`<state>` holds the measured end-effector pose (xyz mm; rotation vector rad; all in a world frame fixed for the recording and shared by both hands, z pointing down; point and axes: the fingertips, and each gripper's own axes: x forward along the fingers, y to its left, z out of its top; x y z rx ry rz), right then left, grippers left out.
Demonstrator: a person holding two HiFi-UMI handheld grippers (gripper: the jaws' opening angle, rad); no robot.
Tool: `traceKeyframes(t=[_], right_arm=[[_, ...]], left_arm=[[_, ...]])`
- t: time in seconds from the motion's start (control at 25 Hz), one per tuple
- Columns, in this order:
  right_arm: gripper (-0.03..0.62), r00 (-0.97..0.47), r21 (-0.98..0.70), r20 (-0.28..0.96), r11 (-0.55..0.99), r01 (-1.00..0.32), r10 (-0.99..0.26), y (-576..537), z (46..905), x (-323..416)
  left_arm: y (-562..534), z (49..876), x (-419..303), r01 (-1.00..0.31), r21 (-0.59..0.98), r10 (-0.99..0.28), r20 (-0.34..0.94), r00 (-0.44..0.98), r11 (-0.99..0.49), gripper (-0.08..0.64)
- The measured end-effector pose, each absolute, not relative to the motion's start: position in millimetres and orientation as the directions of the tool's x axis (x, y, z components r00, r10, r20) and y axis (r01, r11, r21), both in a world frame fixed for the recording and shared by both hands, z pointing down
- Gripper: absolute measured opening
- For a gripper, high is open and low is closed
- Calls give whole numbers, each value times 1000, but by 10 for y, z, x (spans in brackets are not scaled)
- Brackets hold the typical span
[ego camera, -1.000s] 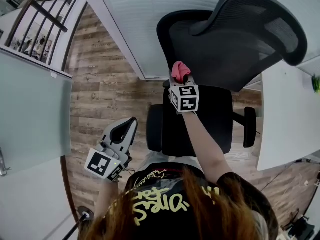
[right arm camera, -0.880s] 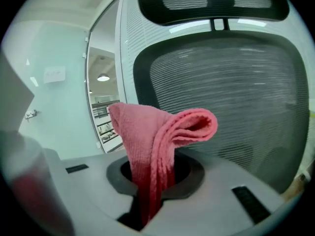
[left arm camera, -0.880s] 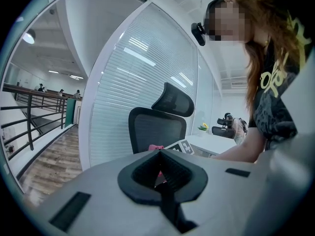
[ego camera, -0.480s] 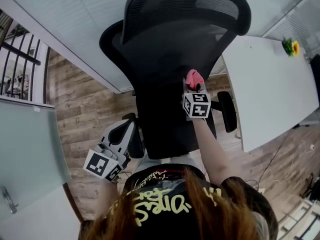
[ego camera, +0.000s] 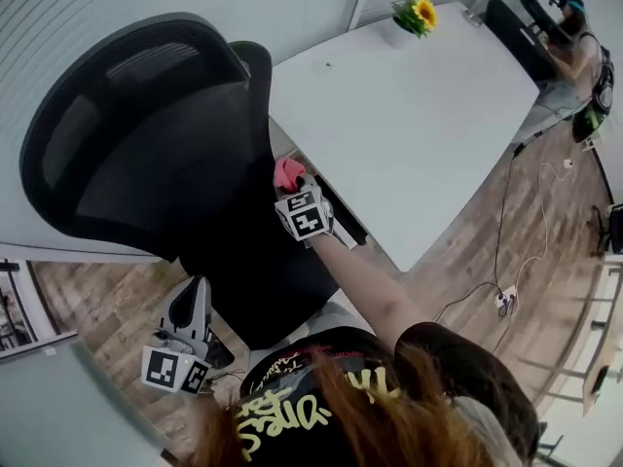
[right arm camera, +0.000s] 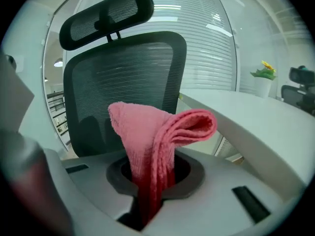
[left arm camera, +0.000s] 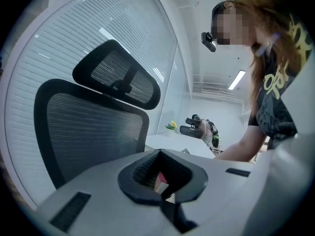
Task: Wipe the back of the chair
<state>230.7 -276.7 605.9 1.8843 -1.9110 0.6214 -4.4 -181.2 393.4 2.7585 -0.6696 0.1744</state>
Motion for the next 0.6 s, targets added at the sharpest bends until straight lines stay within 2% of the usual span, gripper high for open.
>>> traceKeyframes(t=[0.16,0.6], right_arm=[[51,-27,-93,586,-34,-995,-810,-2828,6195,2483],[51,50,-53,619,-105,-993,-784,-3130,6463,2749]], left_arm=[[-1835,3978,184,-469,264,-426,204,881,-843,-11],[-1892,4000,300,-543,252,-494,234,837,-801,-11]])
